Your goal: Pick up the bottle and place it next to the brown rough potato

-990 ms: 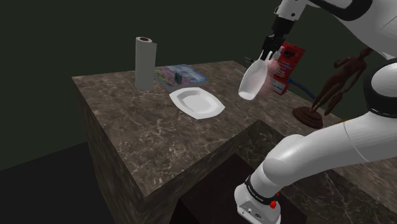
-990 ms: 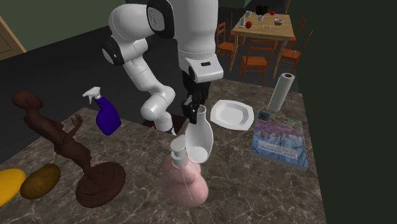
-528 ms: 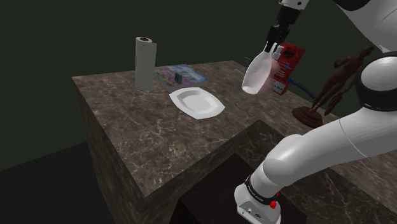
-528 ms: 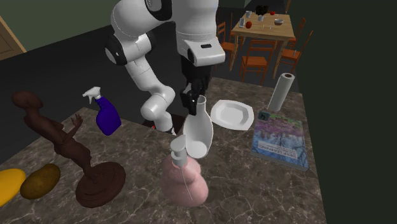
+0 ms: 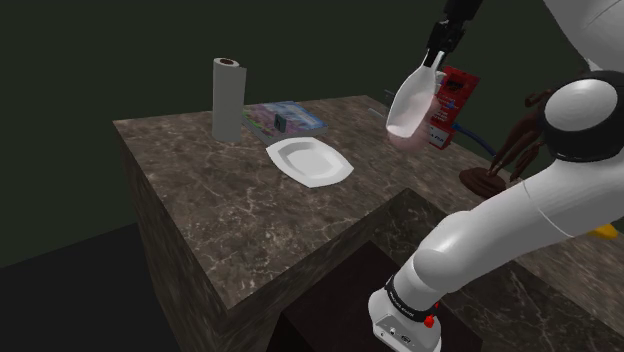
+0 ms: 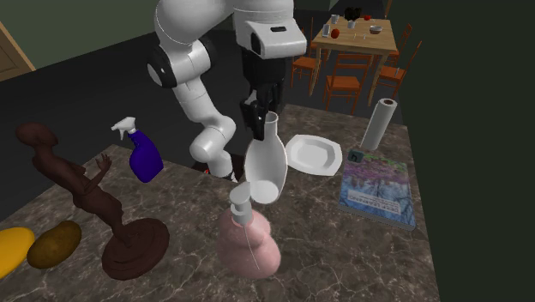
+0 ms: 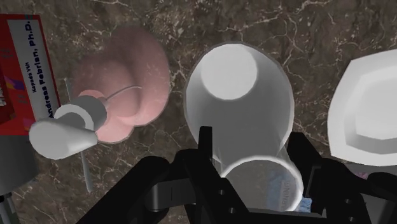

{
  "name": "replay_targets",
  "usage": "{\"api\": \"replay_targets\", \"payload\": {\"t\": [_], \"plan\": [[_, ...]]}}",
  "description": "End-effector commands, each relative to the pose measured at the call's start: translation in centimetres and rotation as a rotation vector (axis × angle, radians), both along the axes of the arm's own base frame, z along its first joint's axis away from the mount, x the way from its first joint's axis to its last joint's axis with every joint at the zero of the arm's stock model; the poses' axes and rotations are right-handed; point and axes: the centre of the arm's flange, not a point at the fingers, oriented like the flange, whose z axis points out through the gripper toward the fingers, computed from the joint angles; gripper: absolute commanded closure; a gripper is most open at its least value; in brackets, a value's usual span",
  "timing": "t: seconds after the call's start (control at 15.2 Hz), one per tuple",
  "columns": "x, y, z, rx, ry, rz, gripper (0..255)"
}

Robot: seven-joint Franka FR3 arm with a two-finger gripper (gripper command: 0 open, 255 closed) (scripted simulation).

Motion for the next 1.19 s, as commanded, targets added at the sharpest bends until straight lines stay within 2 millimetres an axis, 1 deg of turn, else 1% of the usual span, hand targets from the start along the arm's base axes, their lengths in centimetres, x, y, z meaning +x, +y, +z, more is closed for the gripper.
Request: {"api": "replay_targets", "payload": {"t": [0.0, 0.59, 1.12], "plan": [[0.1, -0.1, 1.1, 0.000, 0.000, 0.000, 255], [0.1, -0.1, 5.6, 0.000, 0.000, 0.000, 255], [-10.2, -2.7, 5.6, 0.000, 0.000, 0.000, 255]]}}
